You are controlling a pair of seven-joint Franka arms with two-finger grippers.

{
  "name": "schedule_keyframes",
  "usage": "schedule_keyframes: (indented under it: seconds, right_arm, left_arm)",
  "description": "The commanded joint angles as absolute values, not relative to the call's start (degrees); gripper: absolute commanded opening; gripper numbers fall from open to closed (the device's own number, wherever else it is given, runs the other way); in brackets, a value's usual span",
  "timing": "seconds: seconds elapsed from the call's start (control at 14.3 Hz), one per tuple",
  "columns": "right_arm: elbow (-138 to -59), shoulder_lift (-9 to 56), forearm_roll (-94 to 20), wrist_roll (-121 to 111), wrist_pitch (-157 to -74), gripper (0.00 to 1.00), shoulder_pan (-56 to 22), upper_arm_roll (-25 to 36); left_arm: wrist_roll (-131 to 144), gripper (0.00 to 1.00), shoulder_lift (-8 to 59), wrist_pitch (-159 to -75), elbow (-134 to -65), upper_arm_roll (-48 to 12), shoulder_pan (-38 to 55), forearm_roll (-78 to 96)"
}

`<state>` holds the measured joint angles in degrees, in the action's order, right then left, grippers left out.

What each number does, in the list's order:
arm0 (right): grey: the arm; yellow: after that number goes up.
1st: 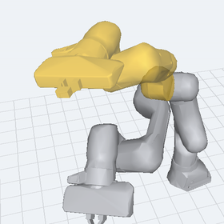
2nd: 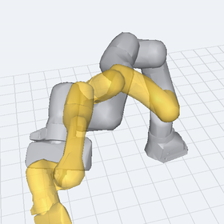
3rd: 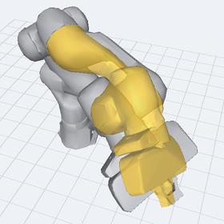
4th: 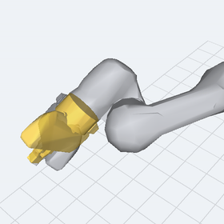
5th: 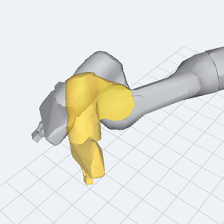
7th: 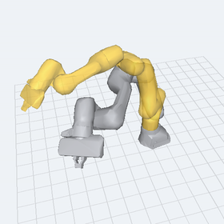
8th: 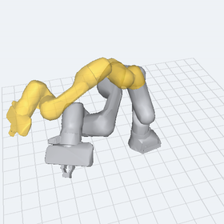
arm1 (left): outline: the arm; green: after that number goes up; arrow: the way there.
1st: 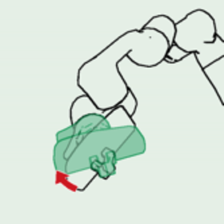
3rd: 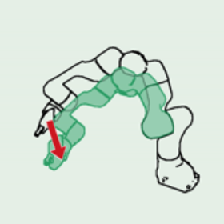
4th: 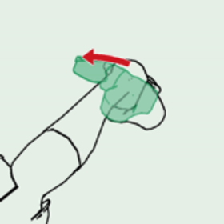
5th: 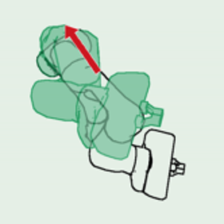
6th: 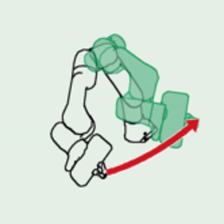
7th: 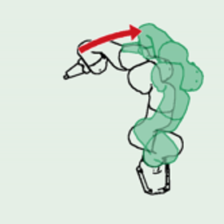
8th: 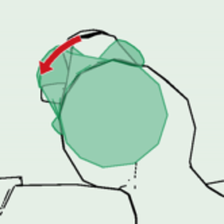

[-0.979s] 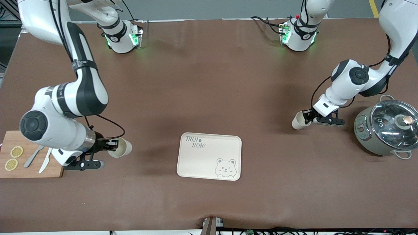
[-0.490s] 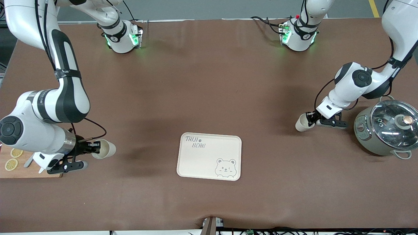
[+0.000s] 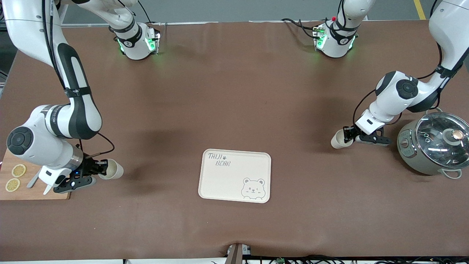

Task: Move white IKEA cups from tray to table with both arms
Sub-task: 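Lift the cup off the tray toward the cutting board with the right gripper, then lower the cup beside the pot and open the left gripper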

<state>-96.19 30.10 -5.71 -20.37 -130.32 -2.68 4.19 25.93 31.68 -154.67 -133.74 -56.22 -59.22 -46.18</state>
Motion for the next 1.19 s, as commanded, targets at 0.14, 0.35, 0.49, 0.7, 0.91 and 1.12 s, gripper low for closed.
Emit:
schedule_keyframes:
  seconds: [0.14, 0.35, 0.49, 0.7, 0.91, 1.12]
  right_arm:
    - [-102.0, 27.4, -5.4, -23.4, -135.1, 0.0, -0.2, 3.1]
    - [-104.1, 27.5, -5.4, -23.7, -138.8, 0.0, -0.3, 3.0]
    - [-104.7, 27.6, -5.5, -23.7, -139.9, 0.0, -0.3, 3.0]
    - [-104.9, 28.1, -5.7, -23.7, -141.9, 0.0, -0.4, 2.9]
    - [-105.2, 29.1, -5.7, -23.7, -143.6, 0.0, -0.4, 2.8]
    - [-106.2, 29.7, -5.7, -23.7, -146.3, 0.0, -0.5, 2.8]
  left_arm:
    - [29.3, 1.0, 30.8, -146.0, -129.5, -57.0, -55.8, -47.6]
    - [29.2, 1.0, 29.3, -142.5, -128.8, -58.9, -56.0, -45.6]
    - [29.1, 1.0, 29.0, -139.1, -127.8, -60.8, -56.4, -44.0]
    - [28.2, 1.0, 28.9, -131.4, -125.5, -68.2, -61.7, -40.7]
    - [27.2, 1.0, 29.6, -122.0, -119.7, -73.8, -64.2, -36.9]
    - [24.4, 1.0, 29.7, -114.8, -112.7, -75.1, -63.5, -33.3]
